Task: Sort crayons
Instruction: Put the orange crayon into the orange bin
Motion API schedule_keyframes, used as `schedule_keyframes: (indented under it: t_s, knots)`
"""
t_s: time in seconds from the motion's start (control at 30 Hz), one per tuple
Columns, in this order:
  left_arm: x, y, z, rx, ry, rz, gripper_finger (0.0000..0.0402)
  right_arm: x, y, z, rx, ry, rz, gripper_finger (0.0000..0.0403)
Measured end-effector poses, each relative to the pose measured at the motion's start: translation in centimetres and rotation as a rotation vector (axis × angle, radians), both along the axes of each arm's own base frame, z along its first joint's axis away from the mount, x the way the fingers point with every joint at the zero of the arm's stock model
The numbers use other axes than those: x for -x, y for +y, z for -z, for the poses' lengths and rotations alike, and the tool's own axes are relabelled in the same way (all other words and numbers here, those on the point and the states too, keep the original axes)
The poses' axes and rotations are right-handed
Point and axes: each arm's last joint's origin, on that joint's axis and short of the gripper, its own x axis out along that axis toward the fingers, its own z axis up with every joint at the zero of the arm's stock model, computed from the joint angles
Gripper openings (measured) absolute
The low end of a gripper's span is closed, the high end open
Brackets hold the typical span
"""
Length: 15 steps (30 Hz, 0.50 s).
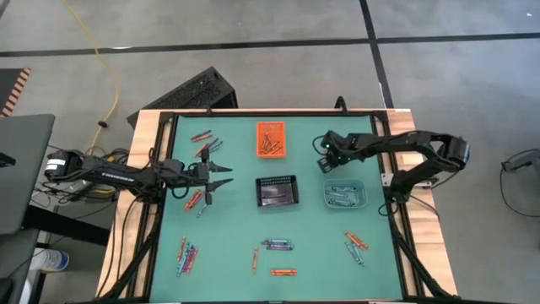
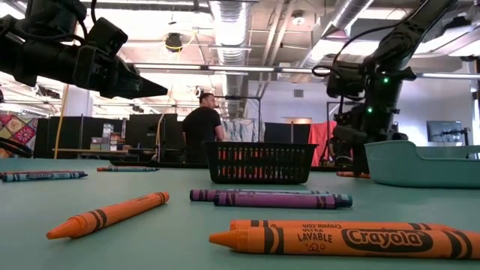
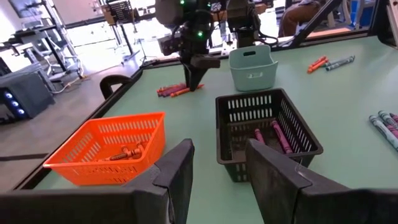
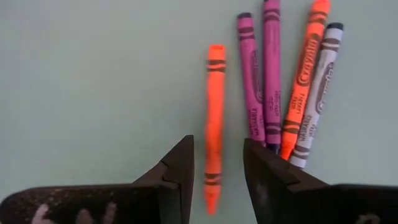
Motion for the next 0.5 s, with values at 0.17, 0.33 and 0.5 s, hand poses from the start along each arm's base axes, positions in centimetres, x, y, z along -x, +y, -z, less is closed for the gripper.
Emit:
schedule_keyframes:
  t_s: [0.17, 0.33, 0.5]
  knots:
    - [0.0, 0.0, 0.0, -0.003, 0.001, 0.0, 0.0137, 0.2, -0.3, 0.0, -0.009, 0.003, 0.013, 0.0132]
    - [0.0, 0.0, 0.0, -0.004, 0.002, -0.001, 0.0137, 0.0, 0.2, 0.1, -0.014, 0.009, -0.011, 0.0123]
    - [0.0, 0.0, 0.1, -0.004, 0.007, -0.001, 0.0137, -0.8, 1.0, 1.0, -0.022, 0.046, -0.046, 0.0095]
